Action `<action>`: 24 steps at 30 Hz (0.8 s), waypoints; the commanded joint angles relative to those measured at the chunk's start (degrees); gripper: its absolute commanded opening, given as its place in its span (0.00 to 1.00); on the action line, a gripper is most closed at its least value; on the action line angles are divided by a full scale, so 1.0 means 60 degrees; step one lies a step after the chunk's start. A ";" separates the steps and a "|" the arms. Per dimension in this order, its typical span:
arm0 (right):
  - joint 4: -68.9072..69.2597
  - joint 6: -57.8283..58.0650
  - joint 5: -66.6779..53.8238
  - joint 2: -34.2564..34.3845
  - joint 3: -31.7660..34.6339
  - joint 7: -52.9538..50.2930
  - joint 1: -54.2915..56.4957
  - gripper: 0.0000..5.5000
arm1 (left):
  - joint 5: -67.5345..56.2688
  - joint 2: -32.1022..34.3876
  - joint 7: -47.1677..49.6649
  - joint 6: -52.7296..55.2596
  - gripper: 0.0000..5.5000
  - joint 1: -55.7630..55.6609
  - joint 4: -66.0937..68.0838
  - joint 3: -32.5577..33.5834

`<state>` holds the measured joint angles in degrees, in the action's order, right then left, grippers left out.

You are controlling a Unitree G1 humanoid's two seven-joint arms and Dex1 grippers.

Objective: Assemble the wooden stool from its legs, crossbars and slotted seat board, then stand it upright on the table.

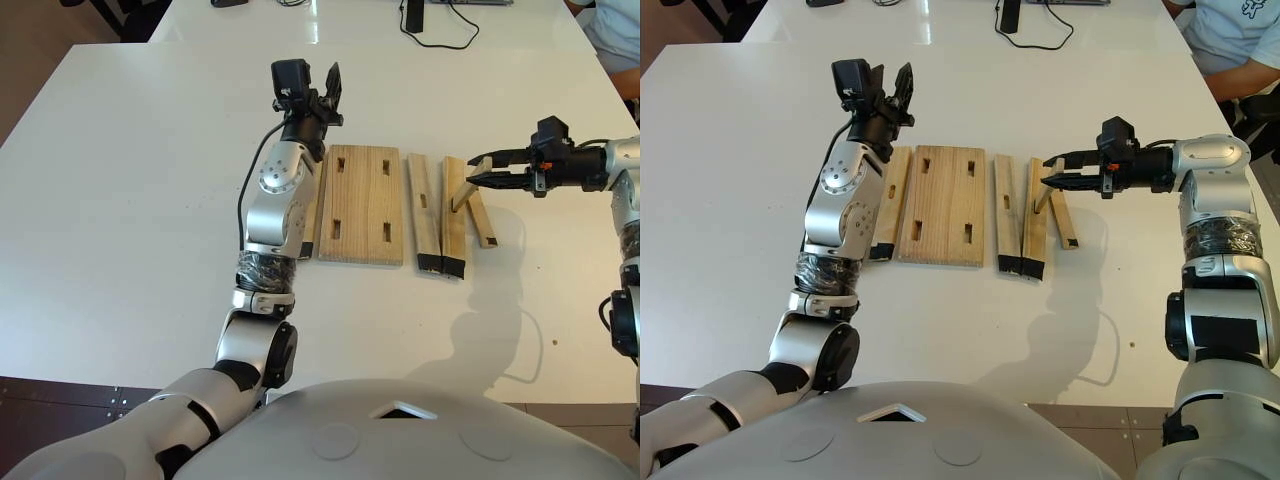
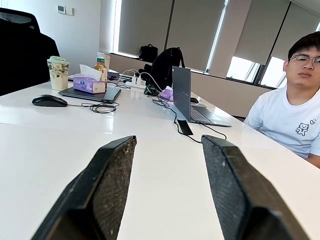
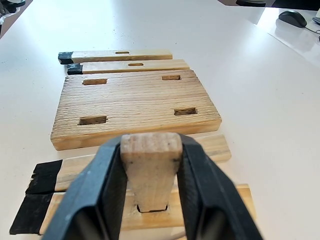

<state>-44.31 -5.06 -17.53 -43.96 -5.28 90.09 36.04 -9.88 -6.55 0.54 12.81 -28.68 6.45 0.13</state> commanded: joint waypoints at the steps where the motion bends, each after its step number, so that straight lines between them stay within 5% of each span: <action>1: -0.0640 -0.0005 0.1245 0.0107 -0.0684 -0.0487 -0.0849 0.24 | -0.0070 -0.0003 -0.0116 0.0198 0.44 -0.0004 -0.0130 0.0020; 9: -0.1060 -0.0703 0.1521 0.0215 -0.0739 -0.1228 -0.0525 0.24 | -0.0077 -0.0094 -0.0095 0.0197 0.44 0.0131 -0.0252 0.0064; 12: -0.0877 -0.0548 0.1173 0.0293 -0.0399 -0.1585 0.0048 0.35 | -0.0079 -0.0100 -0.0012 0.0224 0.44 0.0227 -0.0332 0.0146; 16: 0.0250 -0.0049 0.1010 0.0116 -0.0024 -0.1535 0.0031 0.47 | 0.0099 -0.0065 0.0109 0.0281 0.44 0.0411 -0.0588 0.0110; 24: 0.3458 0.1319 0.0256 -0.0776 0.0762 -0.1221 -0.1148 0.47 | 0.0201 -0.0149 0.0493 0.0579 0.44 0.0914 -0.1317 0.0138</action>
<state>-28.50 0.18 -13.70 -46.18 -3.05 82.51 28.97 -9.53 -7.18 2.57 15.62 -24.26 -0.33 1.06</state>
